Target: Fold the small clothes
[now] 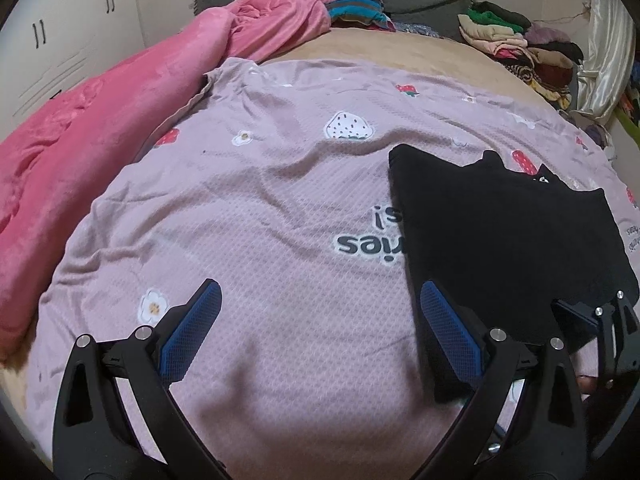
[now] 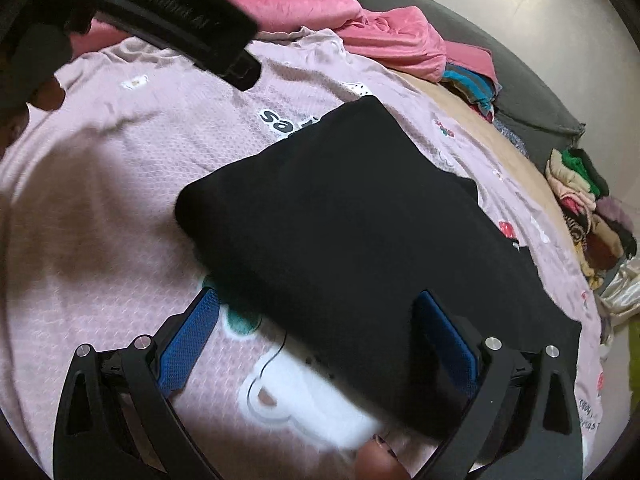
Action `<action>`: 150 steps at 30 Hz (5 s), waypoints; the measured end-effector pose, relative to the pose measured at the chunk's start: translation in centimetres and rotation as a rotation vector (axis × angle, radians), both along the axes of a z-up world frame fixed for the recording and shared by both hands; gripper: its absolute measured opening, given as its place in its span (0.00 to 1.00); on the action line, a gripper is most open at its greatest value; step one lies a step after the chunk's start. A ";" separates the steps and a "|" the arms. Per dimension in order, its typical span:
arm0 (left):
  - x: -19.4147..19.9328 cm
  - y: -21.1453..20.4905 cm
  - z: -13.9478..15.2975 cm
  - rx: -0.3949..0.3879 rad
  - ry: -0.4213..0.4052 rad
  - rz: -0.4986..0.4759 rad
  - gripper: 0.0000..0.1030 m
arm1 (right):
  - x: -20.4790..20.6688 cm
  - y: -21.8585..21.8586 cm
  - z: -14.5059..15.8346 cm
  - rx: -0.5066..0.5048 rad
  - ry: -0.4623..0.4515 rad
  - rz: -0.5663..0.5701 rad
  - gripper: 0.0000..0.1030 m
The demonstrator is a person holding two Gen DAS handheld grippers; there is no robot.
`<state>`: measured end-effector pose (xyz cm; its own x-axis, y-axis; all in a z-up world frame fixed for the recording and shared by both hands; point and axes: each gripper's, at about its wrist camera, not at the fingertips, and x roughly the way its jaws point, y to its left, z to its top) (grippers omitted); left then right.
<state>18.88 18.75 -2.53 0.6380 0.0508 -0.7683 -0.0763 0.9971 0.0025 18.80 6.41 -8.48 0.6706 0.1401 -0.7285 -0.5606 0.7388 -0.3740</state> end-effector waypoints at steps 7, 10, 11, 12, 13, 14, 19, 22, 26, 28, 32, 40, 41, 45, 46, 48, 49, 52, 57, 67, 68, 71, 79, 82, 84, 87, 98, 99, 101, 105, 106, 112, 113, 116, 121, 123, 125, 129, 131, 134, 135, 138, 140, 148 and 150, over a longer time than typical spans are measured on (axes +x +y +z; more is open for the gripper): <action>2.2 -0.6 0.1 0.022 0.007 -0.018 0.91 | 2.1 1.0 -0.3 -0.005 -0.012 -0.009 0.96; 3.1 -1.0 0.2 0.034 0.009 -0.030 0.91 | 2.4 1.3 -0.2 -0.011 -0.029 -0.005 0.96; 3.4 -1.2 0.2 0.038 0.011 -0.034 0.91 | 2.4 1.3 -0.2 -0.012 -0.040 -0.005 0.95; 3.6 -1.2 0.2 0.038 0.011 -0.036 0.91 | 2.4 1.2 -0.1 -0.009 -0.054 -0.006 0.95; 3.8 -1.3 0.2 0.037 0.013 -0.037 0.91 | 2.3 1.3 0.0 -0.008 -0.060 -0.005 0.93; 4.1 -1.4 0.2 0.034 0.015 -0.040 0.91 | 2.2 1.2 0.1 -0.004 -0.067 -0.001 0.83; 5.0 -2.1 -0.1 0.031 0.027 -0.052 0.91 | 1.4 0.7 0.9 0.019 -0.104 0.029 0.47; 5.6 -2.7 -0.1 0.018 0.033 -0.064 0.91 | 1.1 0.2 1.2 0.028 -0.121 0.046 0.29; 6.4 -3.4 0.0 -0.045 0.043 -0.086 0.91 | 0.7 -0.3 1.9 0.056 -0.140 0.047 0.22; 6.7 -3.8 0.1 -0.064 0.043 -0.094 0.91 | 0.6 -0.6 2.2 0.072 -0.140 0.044 0.21; 7.5 -4.8 0.1 -0.093 0.054 -0.116 0.91 | 0.3 -1.0 2.7 0.089 -0.147 0.044 0.20; 9.9 -6.6 -1.2 -0.087 0.123 -0.151 0.91 | -0.3 -2.9 4.4 0.162 -0.177 0.023 0.18; 9.9 -6.7 -1.3 -0.094 0.126 -0.159 0.91 | -0.4 -3.3 4.6 0.168 -0.183 0.021 0.18; 10.4 -7.8 -1.5 -0.190 0.148 -0.191 0.73 | -0.9 -4.8 5.6 0.202 -0.209 0.009 0.18; 10.4 -8.2 -1.3 -0.215 0.148 -0.207 0.65 | -1.0 -5.1 5.8 0.208 -0.213 0.006 0.18; 10.3 -9.3 -0.9 -0.248 0.141 -0.229 0.39 | -1.3 -5.8 6.2 0.220 -0.220 -0.004 0.17; 10.0 -10.0 -0.6 -0.246 0.131 -0.237 0.35 | -1.4 -6.3 6.4 0.227 -0.225 -0.010 0.17; 9.5 -11.6 0.8 -0.250 0.098 -0.261 0.22 | -2.2 -7.5 7.1 0.249 -0.244 -0.033 0.16; 8.9 -14.5 3.6 -0.227 0.040 -0.302 0.18 | -3.0 -10.1 8.4 0.296 -0.273 -0.066 0.14; 8.0 -19.7 6.8 -0.185 -0.011 -0.366 0.18 | -5.5 -14.3 10.0 0.380 -0.310 -0.148 0.12; 8.0 -20.3 7.0 -0.184 -0.014 -0.373 0.18 | -6.0 -14.5 10.0 0.385 -0.310 -0.154 0.12; 8.0 -21.7 7.1 -0.175 -0.019 -0.385 0.18 | -6.5 -15.9 10.2 0.403 -0.309 -0.179 0.11; 8.0 -25.4 6.8 -0.167 -0.011 -0.420 0.18 | -7.1 -19.0 10.0 0.410 -0.304 -0.222 0.11; 8.0 -26.9 6.6 -0.161 -0.006 -0.434 0.18 | -6.7 -20.3 9.7 0.414 -0.297 -0.242 0.11; 8.2 -27.8 6.3 -0.157 0.000 -0.442 0.18 | -7.0 -20.6 9.5 0.418 -0.292 -0.255 0.11; 8.3 -29.2 6.0 -0.145 0.008 -0.456 0.19 | -6.5 -22.0 9.2 0.423 -0.283 -0.274 0.11; 8.9 -32.0 4.7 -0.136 0.049 -0.479 0.20 | -6.1 -24.4 8.0 0.443 -0.246 -0.320 0.11; 9.1 -32.3 4.5 -0.135 0.059 -0.481 0.21 | -6.0 -24.7 7.9 0.451 -0.235 -0.328 0.11; 9.3 -32.9 4.2 -0.133 0.071 -0.484 0.22 | -5.8 -25.3 7.7 0.470 -0.217 -0.343 0.11; 9.9 -34.1 3.3 -0.144 0.107 -0.493 0.26 | -5.3 -26.6 7.0 0.514 -0.170 -0.373 0.11; 10.0 -34.5 3.0 -0.148 0.117 -0.495 0.26 | -5.2 -27.1 6.8 0.531 -0.152 -0.386 0.11; 11.1 -36.2 1.2 -0.203 0.171 -0.510 0.43 | -4.1 -30.5 5.1 0.717 0.002 -0.438 0.11; 11.1 -36.3 1.0 -0.219 0.176 -0.511 0.50 | -3.9 -31.0 4.8 0.744 0.026 -0.446 0.12; 11.4 -36.0 1.0 -0.333 0.181 -0.527 0.71 | -3.3 -32.5 3.6 0.813 0.111 -0.486 0.15; 10.7 -33.8 2.3 -0.436 0.124 -0.503 0.73 | -2.8 -34.4 2.5 0.902 0.225 -0.505 0.42; 10.1 -32.4 2.8 -0.395 0.095 -0.474 0.73 | -2.6 -34.8 2.9 0.923 0.248 -0.486 0.53; 9.5 -31.1 3.1 -0.340 0.061 -0.446 0.73 | -1.6 -35.6 3.5 0.969 0.278 -0.482 0.67; 8.2 -28.5 2.7 -0.267 0.025 -0.399 0.73 | 2.7 -36.9 4.6 0.992 0.349 -0.472 0.69; 7.7 -27.9 2.2 -0.234 0.016 -0.394 0.73 | 4.8 -37.2 4.7 0.991 0.380 -0.498 0.70; 7.0 -27.2 1.1 -0.220 0.021 -0.393 0.73 | 7.9 -37.2 4.5 0.960 0.422 -0.510 0.62; 6.8 -27.2 0.7 -0.222 0.030 -0.396 0.73 | 8.6 -37.1 4.5 0.946 0.432 -0.508 0.62; 6.6 -27.0 -0.4 -0.213 0.053 -0.397 0.73 | 10.2 -36.5 4.7 0.874 0.412 -0.490 0.28; 6.4 -27.0 -1.0 -0.212 0.062 -0.395 0.73 | 10.3 -35.6 6.1 0.803 0.367 -0.444 0.19; 5.4 -27.6 -1.0 -0.210 0.047 -0.415 0.73 | 10.3 -35.5 7.7 0.680 0.216 -0.392 0.17; 5.1 -28.0 -1.3 -0.187 0.047 -0.427 0.73 | 10.8 -36.1 5.8 0.663 0.245 -0.429 0.17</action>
<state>24.03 -9.29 -3.80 0.5363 -0.3511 -0.7675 0.3366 0.9229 -0.1869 29.56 -29.64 -2.66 0.5962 0.3606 -0.7173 -0.1887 0.9314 0.3113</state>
